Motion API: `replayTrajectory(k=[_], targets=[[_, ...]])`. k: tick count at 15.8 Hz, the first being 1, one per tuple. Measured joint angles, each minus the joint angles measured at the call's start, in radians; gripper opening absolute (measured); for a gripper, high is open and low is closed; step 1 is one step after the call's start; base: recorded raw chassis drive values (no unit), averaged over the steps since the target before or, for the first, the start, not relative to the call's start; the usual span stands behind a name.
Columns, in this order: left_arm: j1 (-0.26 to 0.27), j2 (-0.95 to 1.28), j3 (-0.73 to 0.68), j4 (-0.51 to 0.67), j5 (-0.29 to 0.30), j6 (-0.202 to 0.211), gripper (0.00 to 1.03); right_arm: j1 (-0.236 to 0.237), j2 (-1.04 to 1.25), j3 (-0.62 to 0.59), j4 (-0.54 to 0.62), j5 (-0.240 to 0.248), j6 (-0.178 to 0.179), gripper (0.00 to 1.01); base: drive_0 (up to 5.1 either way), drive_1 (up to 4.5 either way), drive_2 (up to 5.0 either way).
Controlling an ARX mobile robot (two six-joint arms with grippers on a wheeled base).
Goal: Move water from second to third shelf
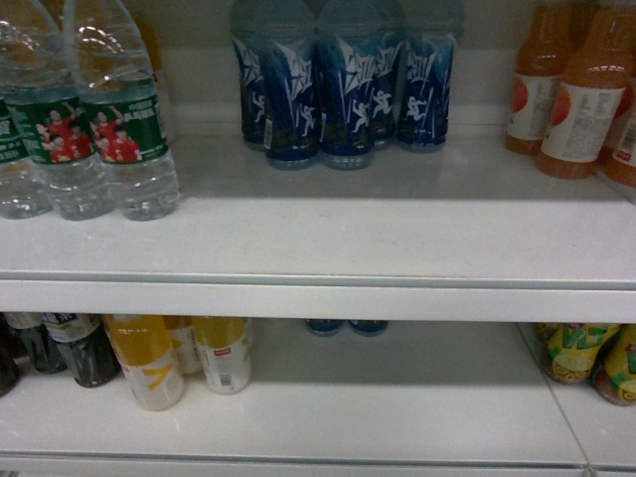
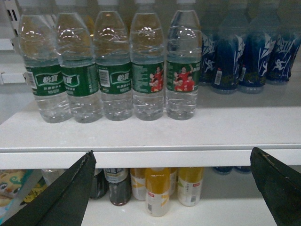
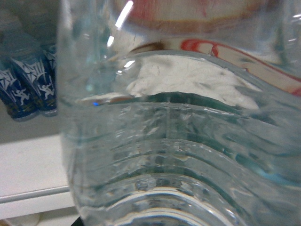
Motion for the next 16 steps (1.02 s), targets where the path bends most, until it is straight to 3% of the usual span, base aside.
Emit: replayTrajectory(k=[16], targets=[[0.0, 0.0, 0.0, 0.001, 0.0, 0.0, 0.98, 0.0, -0.001, 0.0, 0.0, 0.0, 0.0, 0.43, -4.9, 2.45, 2.5]])
